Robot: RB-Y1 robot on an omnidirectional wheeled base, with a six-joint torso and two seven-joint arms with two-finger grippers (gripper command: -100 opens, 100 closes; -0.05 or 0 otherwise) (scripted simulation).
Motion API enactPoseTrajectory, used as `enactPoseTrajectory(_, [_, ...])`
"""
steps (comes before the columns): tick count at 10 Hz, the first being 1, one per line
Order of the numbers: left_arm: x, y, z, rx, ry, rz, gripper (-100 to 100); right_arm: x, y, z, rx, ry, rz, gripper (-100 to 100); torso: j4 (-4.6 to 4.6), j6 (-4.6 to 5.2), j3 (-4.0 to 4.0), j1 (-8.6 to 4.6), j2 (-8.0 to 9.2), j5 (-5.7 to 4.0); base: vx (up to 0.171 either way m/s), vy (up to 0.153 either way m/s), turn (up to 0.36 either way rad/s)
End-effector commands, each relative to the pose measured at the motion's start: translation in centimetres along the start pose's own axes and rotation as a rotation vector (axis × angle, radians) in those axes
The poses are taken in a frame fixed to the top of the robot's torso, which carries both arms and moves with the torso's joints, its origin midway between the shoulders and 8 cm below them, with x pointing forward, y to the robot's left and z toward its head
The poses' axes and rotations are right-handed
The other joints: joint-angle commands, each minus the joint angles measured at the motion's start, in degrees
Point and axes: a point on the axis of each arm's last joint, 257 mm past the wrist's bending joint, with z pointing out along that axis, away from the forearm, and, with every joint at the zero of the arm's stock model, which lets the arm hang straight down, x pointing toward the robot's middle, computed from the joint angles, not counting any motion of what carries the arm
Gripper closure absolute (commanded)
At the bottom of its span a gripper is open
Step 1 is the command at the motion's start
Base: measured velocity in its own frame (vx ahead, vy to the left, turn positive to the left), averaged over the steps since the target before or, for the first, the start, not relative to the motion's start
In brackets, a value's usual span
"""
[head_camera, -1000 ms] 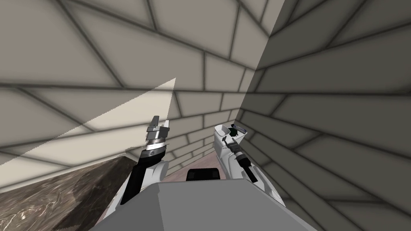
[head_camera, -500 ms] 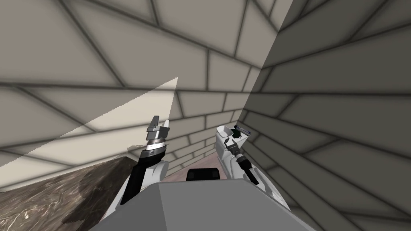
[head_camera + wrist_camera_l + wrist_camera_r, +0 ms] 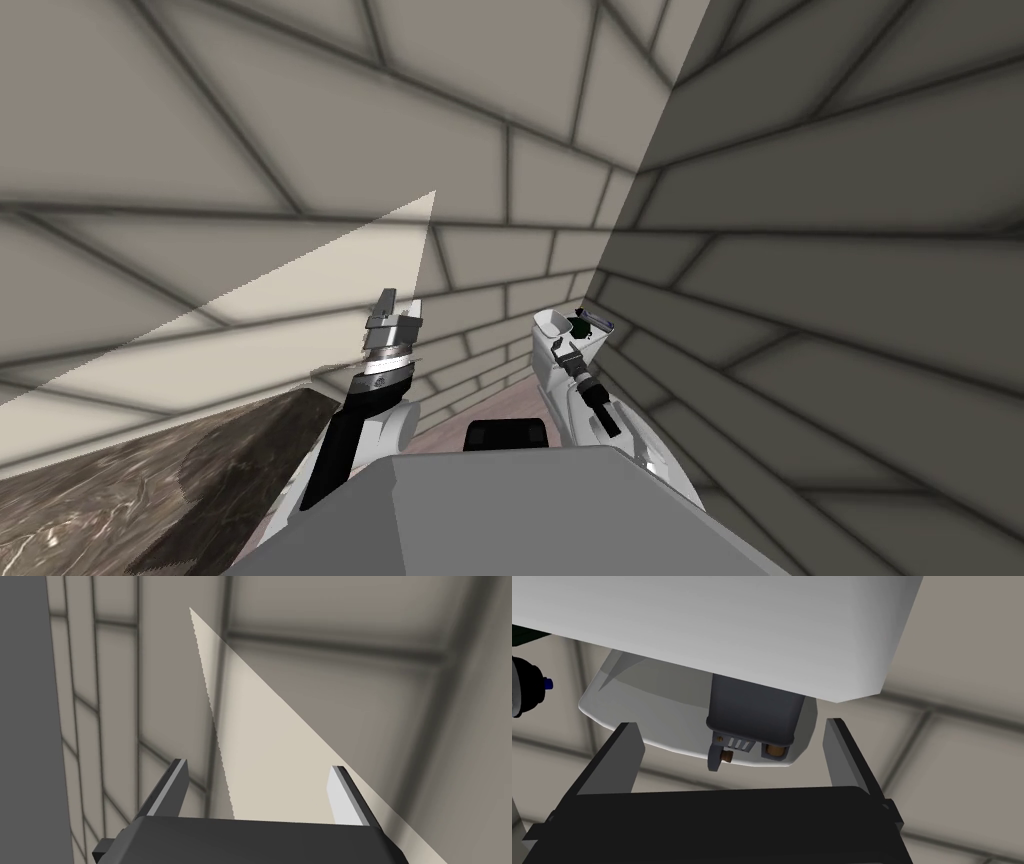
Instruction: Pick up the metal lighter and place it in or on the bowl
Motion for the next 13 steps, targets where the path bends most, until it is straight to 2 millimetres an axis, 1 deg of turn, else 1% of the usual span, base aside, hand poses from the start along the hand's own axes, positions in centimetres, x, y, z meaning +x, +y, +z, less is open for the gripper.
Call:
enactPoseTrajectory(1, [0.0, 0.0, 0.0, 0.000, 0.000, 0.000, 0, 0.2, 0.3, 1.5, -0.003, -0.001, 0.002, -100, 0.00, 0.00, 0.00, 0.00, 0.00, 0.00, -0.065, -0.029, -0.036])
enactPoseTrajectory(2, [0.0, 0.0, 0.0, 0.000, 0.000, 0.000, 0, -0.2, 0.3, 1.8, -0.004, -0.009, 0.000, -100, 0.00, -0.01, 0.00, 0.02, -0.01, 0.00, -0.026, -0.015, 0.010])
enactPoseTrajectory(3, [0.0, 0.0, 0.0, 0.000, 0.000, 0.000, 0, 0.5, 1.1, 2.9, -0.008, 0.008, 0.006, -100, -0.01, -0.01, -0.06, 0.07, -0.11, 0.02, -0.042, -0.029, -0.067])
enactPoseTrajectory(4, [0.0, 0.0, 0.0, 0.000, 0.000, 0.000, 0, -0.4, 1.1, 3.8, -0.011, -0.012, 0.002, -100, -0.02, 0.00, -0.06, 0.04, -0.10, 0.01, -0.047, -0.032, -0.041])
enactPoseTrajectory(5, [0.0, 0.0, 0.0, 0.000, 0.000, 0.000, 0, 0.4, 2.0, 4.6, -0.016, 0.008, 0.007, -100, -0.01, -0.01, -0.04, 0.03, -0.09, 0.01, -0.057, -0.042, -0.077])
enactPoseTrajectory(6, [0.0, 0.0, 0.0, 0.000, 0.000, 0.000, 0, -0.4, 2.0, 5.6, -0.020, -0.008, 0.004, -100, -0.01, 0.00, -0.03, -0.01, -0.05, 0.00, -0.059, -0.037, -0.028])
enactPoseTrajectory(7, [0.0, 0.0, 0.0, 0.000, 0.000, 0.000, 0, -0.2, 3.0, 6.5, -0.026, 0.002, 0.006, -100, 0.00, -0.01, -0.02, 0.00, -0.05, 0.00, -0.067, -0.054, -0.062])
enactPoseTrajectory(8, [0.0, 0.0, 0.0, 0.000, 0.000, 0.000, 0, -0.7, 3.1, 7.4, -0.031, -0.007, 0.004, -100, 0.00, 0.00, -0.01, -0.05, -0.01, -0.01, -0.057, -0.041, -0.033])
enactPoseTrajectory(9, [0.0, 0.0, 0.0, 0.000, 0.000, 0.000, 0, -0.1, 4.2, 8.4, -0.039, 0.011, 0.007, -100, 0.00, -0.01, -0.02, -0.01, -0.04, 0.00, -0.061, -0.034, -0.072])
enactPoseTrajectory(10, [0.0, 0.0, 0.0, 0.000, 0.000, 0.000, 0, -1.5, 4.2, 9.6, -0.045, -0.014, 0.001, -100, -0.01, 0.00, -0.02, 0.02, -0.03, 0.00, -0.057, -0.039, -0.031])
enactPoseTrajectory(11, [0.0, 0.0, 0.0, 0.000, 0.000, 0.000, 0, -0.8, 5.4, 10.4, -0.055, 0.008, 0.003, -100, 0.00, -0.01, -0.02, 0.01, -0.04, 0.01, -0.062, -0.050, -0.062])
enactPoseTrajectory(12, [0.0, 0.0, 0.0, 0.000, 0.000, 0.000, 0, -1.9, 5.4, 11.3, -0.059, -0.012, -0.002, -100, -0.01, 0.00, -0.01, -0.02, -0.02, 0.00, -0.052, -0.038, -0.038])
enactPoseTrajectory(13, [0.0, 0.0, 0.0, 0.000, 0.000, 0.000, 0, -1.1, 6.7, 12.1, -0.071, 0.013, -0.001, -100, 0.00, -0.01, -0.02, 0.01, -0.05, 0.01, -0.064, -0.045, -0.078])
